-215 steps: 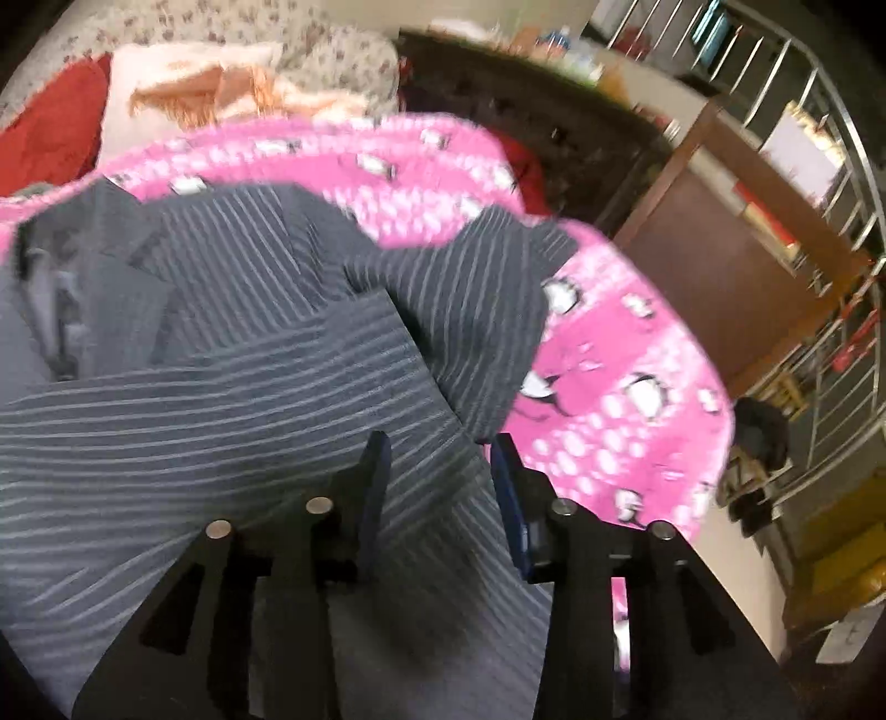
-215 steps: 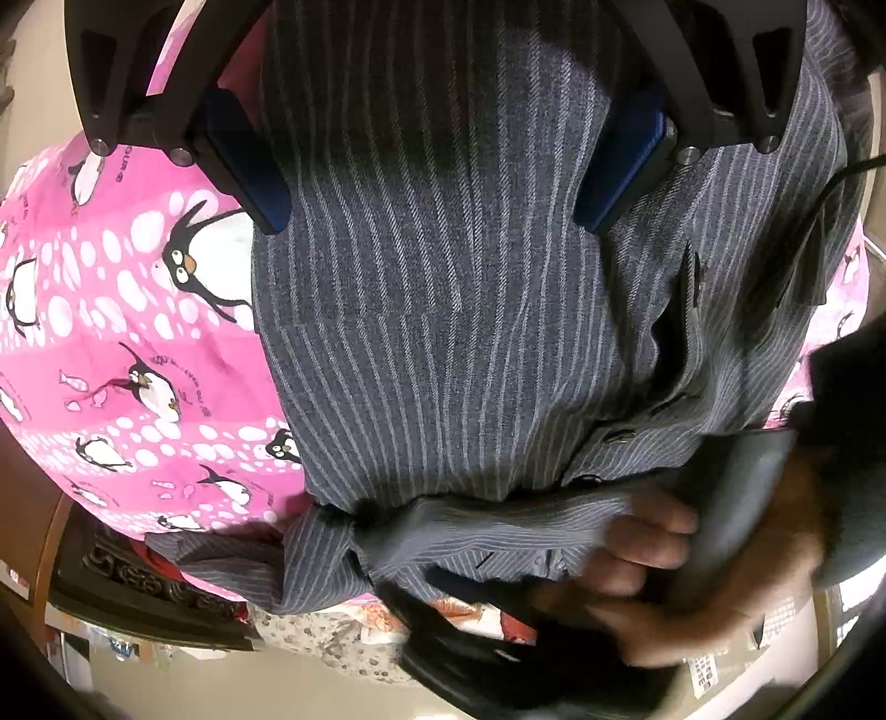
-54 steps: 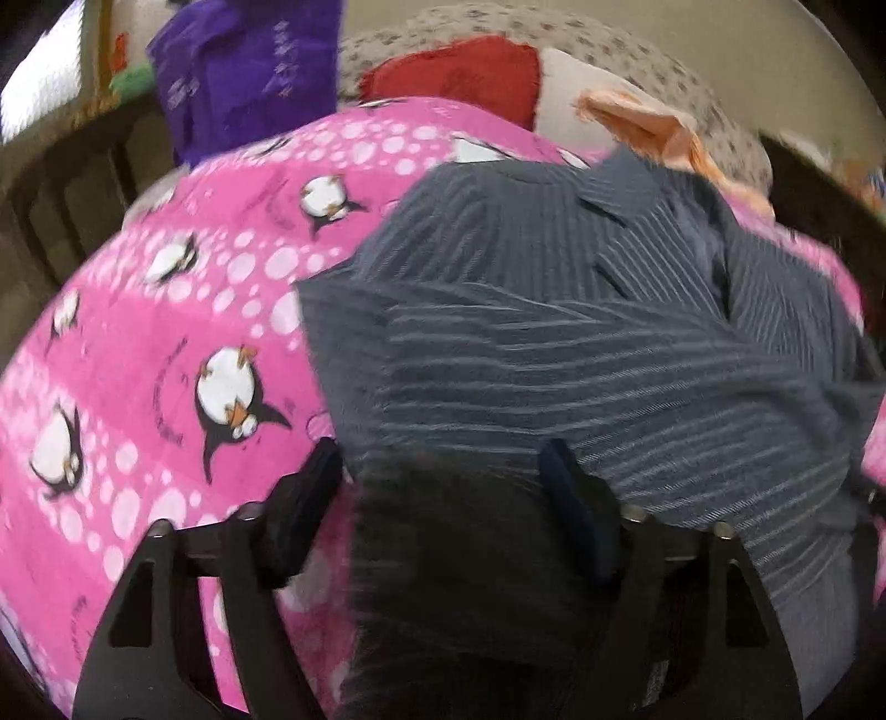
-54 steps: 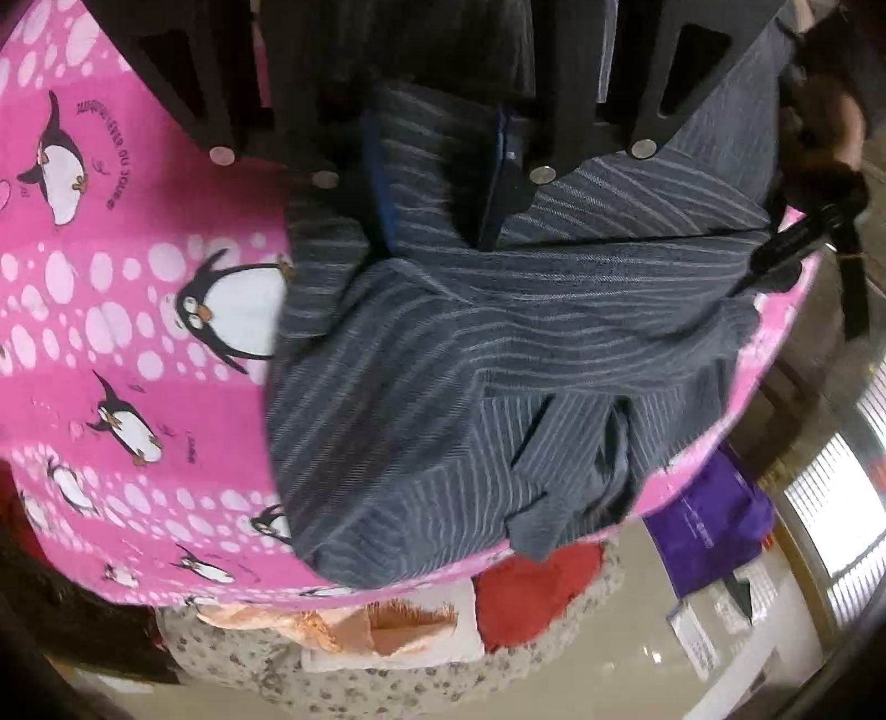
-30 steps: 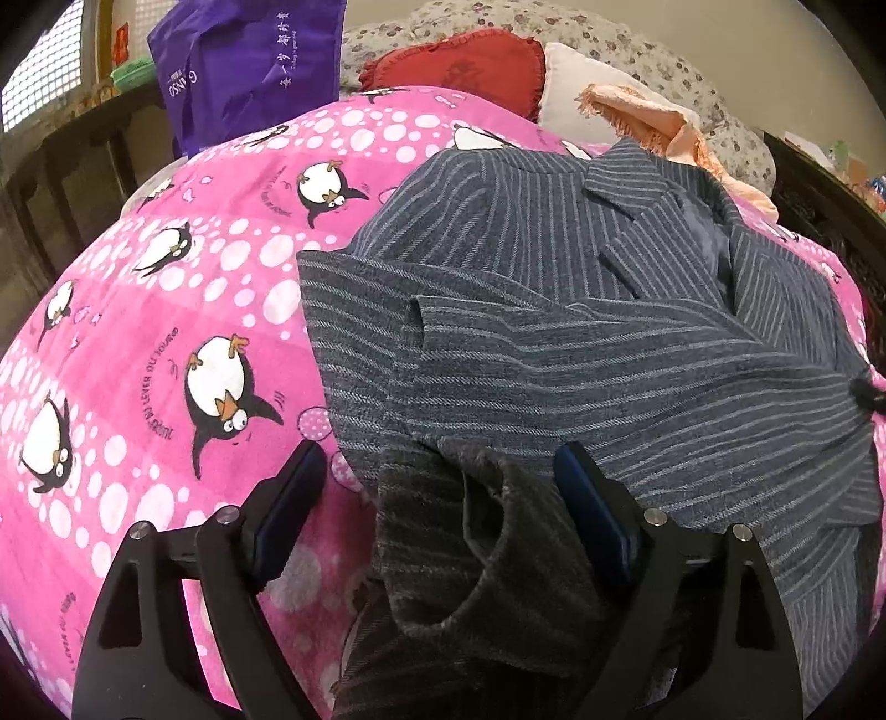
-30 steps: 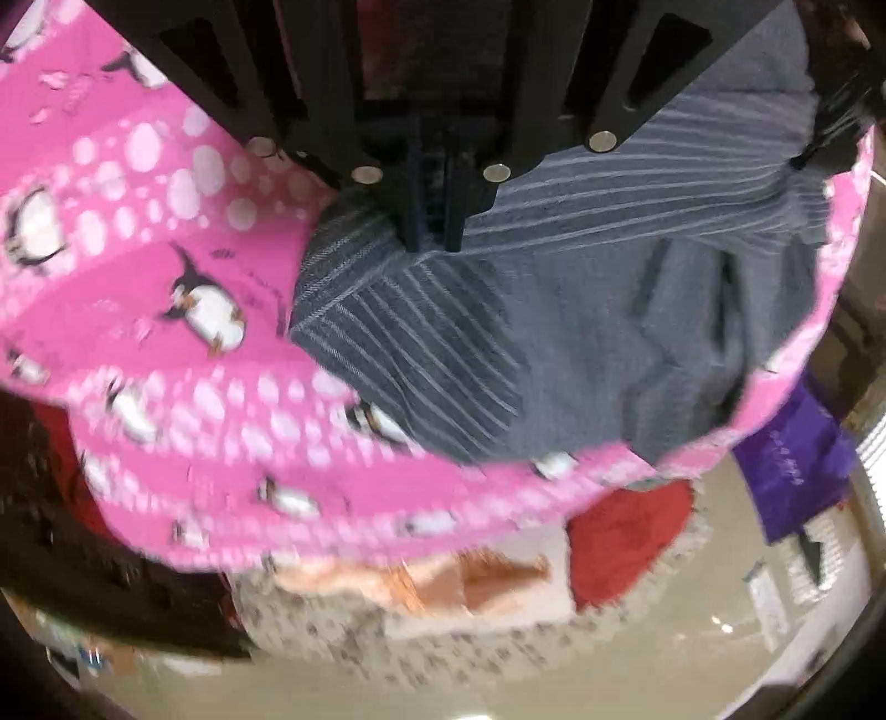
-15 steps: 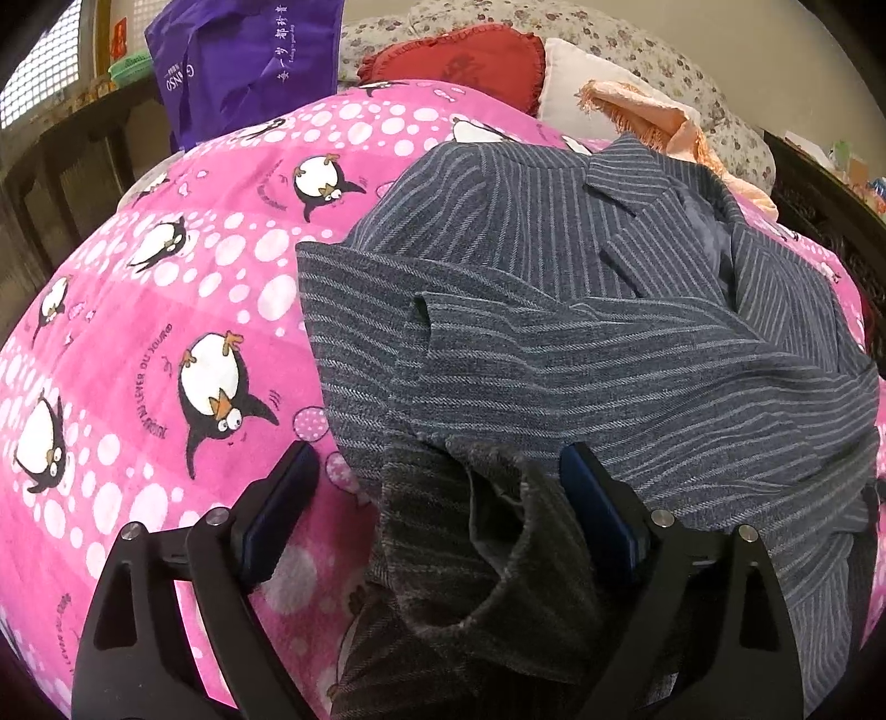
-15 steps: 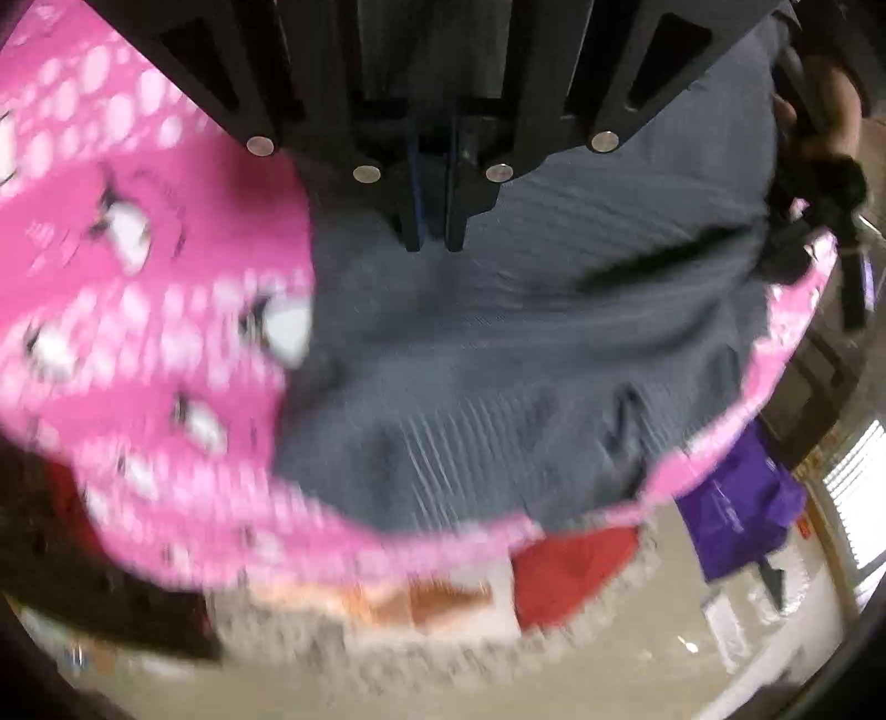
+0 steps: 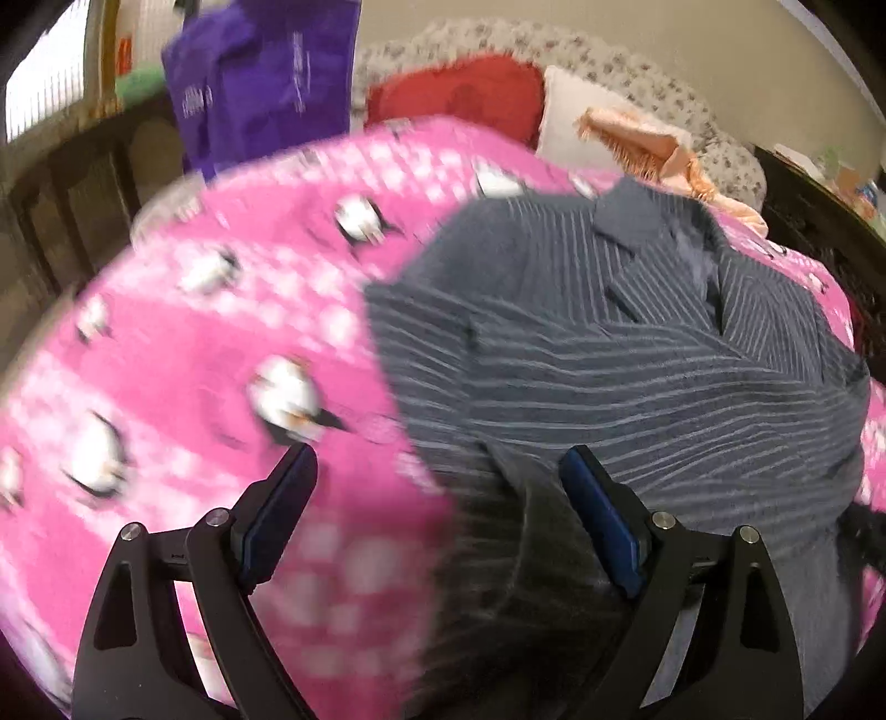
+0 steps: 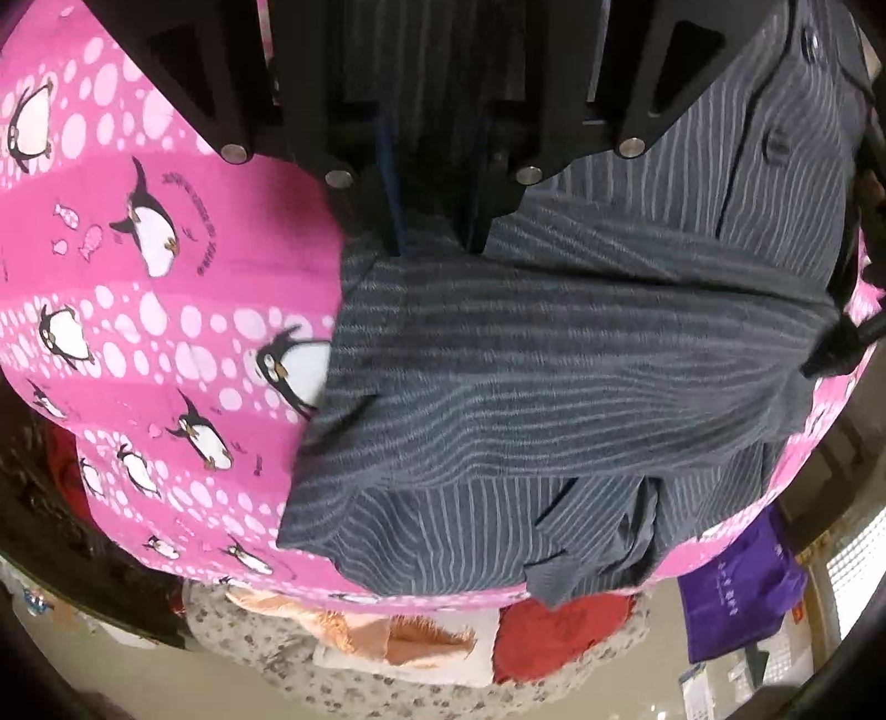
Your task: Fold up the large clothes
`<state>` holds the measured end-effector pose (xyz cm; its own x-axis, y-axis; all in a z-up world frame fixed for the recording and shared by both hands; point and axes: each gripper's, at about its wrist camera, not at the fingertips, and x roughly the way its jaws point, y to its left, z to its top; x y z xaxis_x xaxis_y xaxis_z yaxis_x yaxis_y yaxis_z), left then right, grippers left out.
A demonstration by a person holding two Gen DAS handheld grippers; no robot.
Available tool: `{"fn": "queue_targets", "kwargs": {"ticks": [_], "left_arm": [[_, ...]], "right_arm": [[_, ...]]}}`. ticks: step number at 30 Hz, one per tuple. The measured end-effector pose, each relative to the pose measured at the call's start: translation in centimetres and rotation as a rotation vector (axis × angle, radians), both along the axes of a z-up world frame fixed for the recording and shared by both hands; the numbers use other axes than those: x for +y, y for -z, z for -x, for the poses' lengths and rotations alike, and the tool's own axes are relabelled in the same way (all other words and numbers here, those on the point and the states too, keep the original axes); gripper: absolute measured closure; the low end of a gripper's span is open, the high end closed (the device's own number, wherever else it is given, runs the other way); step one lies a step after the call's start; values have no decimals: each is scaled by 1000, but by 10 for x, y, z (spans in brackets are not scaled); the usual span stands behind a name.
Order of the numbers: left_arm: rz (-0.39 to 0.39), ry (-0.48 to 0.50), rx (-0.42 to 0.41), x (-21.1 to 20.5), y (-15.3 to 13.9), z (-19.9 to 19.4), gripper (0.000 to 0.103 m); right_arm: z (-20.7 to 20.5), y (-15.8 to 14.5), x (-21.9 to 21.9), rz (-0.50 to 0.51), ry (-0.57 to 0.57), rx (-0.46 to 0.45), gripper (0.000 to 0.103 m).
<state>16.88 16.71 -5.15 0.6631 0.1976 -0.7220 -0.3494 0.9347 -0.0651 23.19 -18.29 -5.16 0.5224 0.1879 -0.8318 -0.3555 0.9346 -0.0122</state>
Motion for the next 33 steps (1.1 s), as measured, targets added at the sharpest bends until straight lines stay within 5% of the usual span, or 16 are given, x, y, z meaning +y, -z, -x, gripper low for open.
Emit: {"fn": "queue_targets", "kwargs": {"ticks": [4,6,11,18,25,33], "left_arm": [[-138,-81,20,30,-15,27,12],[-120,-115,25,42,-18,37,12],[-54,-98,2,31,-30,57,12],[-137,-6,6,-34,-46,73,12],[-85,10,35,-54,-55,86,12],[-69,23,17,-63,-65,96,12]], "right_arm": [[5,7,-10,-38,-11,51,81],[11,10,-14,-34,10,88,80],[45,-8,-11,41,11,18,80],[128,-53,-8,-61,-79,-152,80],[188,-74,-34,-128,-34,-200,80],[227,-75,-52,-74,0,-223,79]]}}
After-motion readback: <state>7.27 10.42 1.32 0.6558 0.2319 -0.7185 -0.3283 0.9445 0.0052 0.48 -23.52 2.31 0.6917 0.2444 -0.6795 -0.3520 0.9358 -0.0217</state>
